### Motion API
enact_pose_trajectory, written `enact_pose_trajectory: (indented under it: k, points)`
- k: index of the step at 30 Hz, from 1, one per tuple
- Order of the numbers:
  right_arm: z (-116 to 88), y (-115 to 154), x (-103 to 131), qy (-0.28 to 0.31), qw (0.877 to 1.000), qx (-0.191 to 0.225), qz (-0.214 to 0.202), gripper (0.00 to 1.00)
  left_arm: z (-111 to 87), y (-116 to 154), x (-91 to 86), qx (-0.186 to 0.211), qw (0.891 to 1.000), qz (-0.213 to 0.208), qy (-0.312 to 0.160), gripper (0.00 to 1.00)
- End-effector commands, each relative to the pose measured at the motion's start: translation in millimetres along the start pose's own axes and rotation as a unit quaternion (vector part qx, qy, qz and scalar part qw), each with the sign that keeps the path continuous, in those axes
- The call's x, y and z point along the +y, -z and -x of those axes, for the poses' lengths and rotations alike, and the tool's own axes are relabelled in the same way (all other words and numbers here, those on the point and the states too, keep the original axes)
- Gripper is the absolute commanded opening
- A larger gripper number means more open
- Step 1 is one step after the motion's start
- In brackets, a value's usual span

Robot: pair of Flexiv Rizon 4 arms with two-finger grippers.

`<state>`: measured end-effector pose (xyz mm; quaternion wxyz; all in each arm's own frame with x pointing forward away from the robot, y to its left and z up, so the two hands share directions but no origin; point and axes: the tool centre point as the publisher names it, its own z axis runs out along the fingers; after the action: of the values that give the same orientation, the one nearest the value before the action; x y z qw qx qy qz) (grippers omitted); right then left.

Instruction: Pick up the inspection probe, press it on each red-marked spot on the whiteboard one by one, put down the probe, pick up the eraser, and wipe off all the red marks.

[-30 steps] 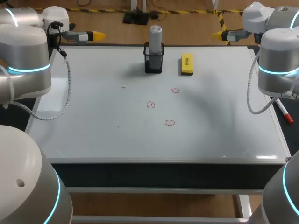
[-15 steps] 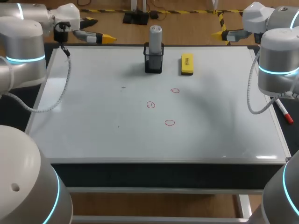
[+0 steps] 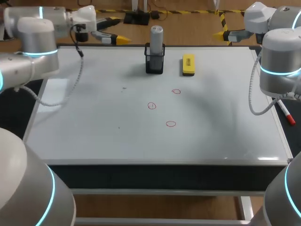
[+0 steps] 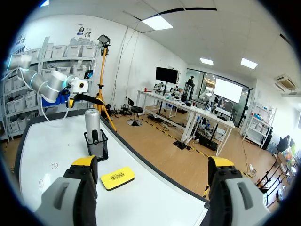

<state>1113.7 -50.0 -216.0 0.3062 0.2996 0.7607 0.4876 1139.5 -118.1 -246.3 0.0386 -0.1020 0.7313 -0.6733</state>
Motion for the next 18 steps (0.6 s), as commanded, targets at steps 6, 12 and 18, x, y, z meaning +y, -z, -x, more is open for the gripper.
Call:
enact_pose_trajectory:
  k: [6, 12, 18]
  points:
    - [0, 0, 0, 0.0, 1.0, 0.0, 0.0, 1.0, 4.6, -63, 9.3, 0.089, 0.996, -0.025, -0.006, 1.0]
    - [0, 0, 0, 0.0, 1.0, 0.0, 0.0, 1.0, 0.0, -90, 15.5, 0.102, 0.994, -0.032, 0.0, 1.0]
    - [0, 0, 0, 0.0, 1.0, 0.0, 0.0, 1.0, -11.2, -106, 19.2, 0.094, 0.995, -0.041, 0.007, 1.0]
